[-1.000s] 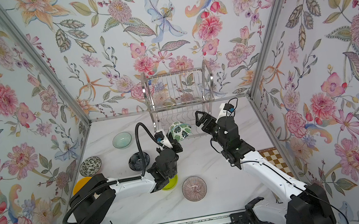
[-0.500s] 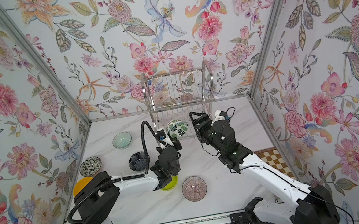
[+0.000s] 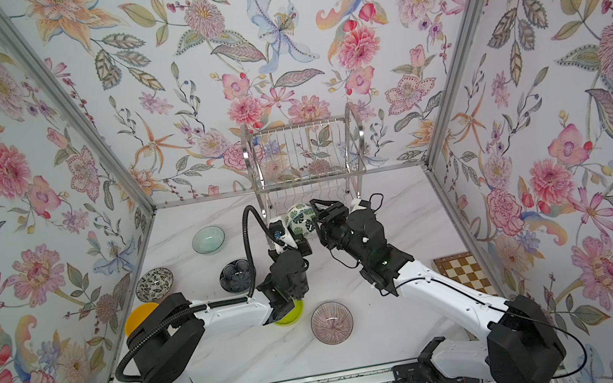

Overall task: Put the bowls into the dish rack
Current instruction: 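Hold the leaf-print bowl in the left gripper while the right gripper reaches toward it, then grip the leaf-print bowl rim with the right gripper while the left gripper withdraws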

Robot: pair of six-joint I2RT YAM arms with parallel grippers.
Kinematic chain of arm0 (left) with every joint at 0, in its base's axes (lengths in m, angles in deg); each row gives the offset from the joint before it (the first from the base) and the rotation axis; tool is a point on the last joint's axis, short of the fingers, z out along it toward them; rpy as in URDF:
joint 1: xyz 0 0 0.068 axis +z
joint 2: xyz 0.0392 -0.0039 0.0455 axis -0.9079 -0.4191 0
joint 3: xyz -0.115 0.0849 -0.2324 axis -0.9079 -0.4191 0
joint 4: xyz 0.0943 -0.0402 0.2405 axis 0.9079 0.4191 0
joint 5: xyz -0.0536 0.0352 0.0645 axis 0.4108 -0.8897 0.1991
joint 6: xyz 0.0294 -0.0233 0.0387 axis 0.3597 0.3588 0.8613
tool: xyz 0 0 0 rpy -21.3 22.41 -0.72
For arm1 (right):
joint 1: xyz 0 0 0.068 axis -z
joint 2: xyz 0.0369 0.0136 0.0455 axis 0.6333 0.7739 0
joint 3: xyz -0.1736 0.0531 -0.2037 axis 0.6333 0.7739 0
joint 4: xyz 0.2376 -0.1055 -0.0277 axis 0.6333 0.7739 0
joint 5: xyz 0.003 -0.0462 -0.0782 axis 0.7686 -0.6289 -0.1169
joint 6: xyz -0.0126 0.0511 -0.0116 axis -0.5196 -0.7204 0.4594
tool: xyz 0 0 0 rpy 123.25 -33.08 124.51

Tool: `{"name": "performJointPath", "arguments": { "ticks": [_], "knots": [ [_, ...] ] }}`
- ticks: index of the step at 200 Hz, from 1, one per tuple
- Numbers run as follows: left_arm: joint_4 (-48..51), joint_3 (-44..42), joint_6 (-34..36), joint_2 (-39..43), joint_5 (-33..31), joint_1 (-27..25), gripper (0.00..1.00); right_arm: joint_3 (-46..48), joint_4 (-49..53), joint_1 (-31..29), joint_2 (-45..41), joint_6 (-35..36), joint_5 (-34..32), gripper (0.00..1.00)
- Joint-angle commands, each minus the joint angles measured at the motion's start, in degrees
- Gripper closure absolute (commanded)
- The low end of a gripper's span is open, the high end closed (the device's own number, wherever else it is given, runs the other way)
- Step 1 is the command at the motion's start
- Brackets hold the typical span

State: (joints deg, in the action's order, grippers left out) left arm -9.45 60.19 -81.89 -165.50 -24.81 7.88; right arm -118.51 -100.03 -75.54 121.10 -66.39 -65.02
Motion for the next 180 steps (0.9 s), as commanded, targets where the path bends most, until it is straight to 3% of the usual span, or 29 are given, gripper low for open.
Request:
{"name": "performJointPath", "arguments": {
  "ticks": [1, 141, 180],
  "knots": [
    [-4.6, 0.6, 0.7, 0.1, 0.6, -0.4, 1.00, -1.8, -3.3, -0.2, 2.0, -1.5, -0.7, 0.43],
    [-8.0, -0.9, 2.1, 0.1, 1.2, -0.8, 1.00, -7.4, -4.4, -0.5, 8.1, -2.9, -0.8, 0.75],
    [-8.9, -1.1, 2.5, 0.1, 0.8, -1.0, 1.00, -7.2, -5.8, -0.6, 7.3, -2.0, -1.9, 0.95]
  ]
}}
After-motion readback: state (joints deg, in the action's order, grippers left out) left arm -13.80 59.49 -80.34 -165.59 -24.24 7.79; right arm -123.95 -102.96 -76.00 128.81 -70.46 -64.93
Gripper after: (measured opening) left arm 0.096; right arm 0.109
